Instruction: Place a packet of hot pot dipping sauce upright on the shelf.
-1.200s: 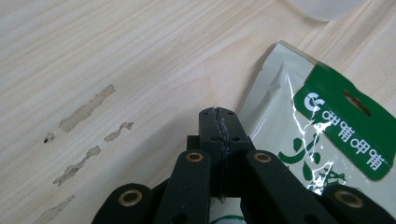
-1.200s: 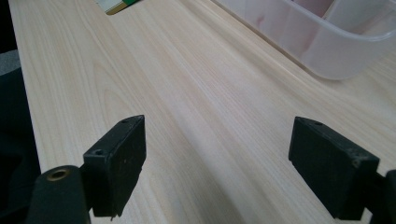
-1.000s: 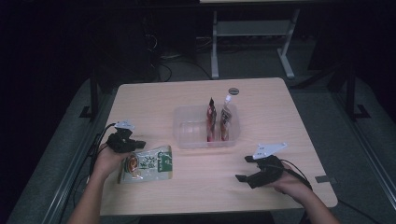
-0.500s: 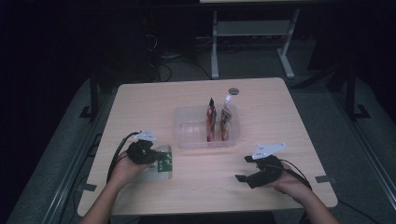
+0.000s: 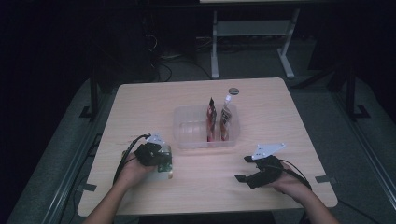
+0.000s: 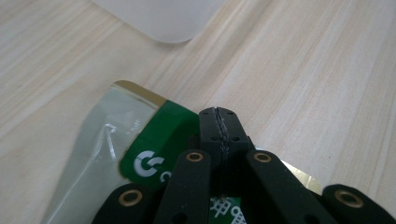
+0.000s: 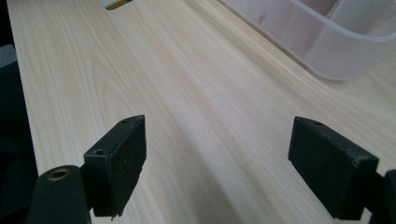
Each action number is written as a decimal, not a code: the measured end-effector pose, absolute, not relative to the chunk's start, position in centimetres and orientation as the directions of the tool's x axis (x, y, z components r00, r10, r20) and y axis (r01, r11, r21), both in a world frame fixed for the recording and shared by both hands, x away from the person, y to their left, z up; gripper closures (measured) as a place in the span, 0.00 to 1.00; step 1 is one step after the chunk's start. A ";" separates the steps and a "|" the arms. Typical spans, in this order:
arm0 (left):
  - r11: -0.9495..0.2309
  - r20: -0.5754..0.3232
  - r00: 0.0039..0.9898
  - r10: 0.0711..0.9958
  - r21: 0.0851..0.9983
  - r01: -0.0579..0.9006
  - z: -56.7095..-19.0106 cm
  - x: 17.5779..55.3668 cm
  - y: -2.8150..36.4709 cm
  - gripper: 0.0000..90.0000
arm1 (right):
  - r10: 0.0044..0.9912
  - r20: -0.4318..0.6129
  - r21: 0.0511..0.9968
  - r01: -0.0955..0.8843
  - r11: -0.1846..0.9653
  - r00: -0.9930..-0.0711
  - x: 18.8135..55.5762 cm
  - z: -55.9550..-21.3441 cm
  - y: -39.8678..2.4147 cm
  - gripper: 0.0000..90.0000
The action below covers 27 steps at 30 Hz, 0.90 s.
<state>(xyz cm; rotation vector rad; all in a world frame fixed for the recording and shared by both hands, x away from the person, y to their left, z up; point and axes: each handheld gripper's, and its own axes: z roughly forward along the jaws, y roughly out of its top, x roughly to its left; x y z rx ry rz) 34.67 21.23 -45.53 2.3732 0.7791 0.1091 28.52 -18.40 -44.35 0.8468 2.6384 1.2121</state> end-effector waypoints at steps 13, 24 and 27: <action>-0.639 -0.158 0.851 0.501 0.596 0.486 -45.7 33.9 19.6 1.00 | 0.534 0.120 0.729 0.439 0.526 -0.837 28.6 -44.4 -18.3 0.21; -0.666 -0.177 0.886 0.429 0.601 0.442 -45.8 33.1 15.6 1.00 | 0.537 0.124 0.728 0.444 0.522 -0.835 28.5 -44.3 -18.3 0.21; -0.663 -0.189 0.886 0.423 0.602 0.444 -45.9 33.0 14.5 1.00 | 0.533 0.123 0.731 0.439 0.522 -0.837 28.5 -44.3 -18.2 0.21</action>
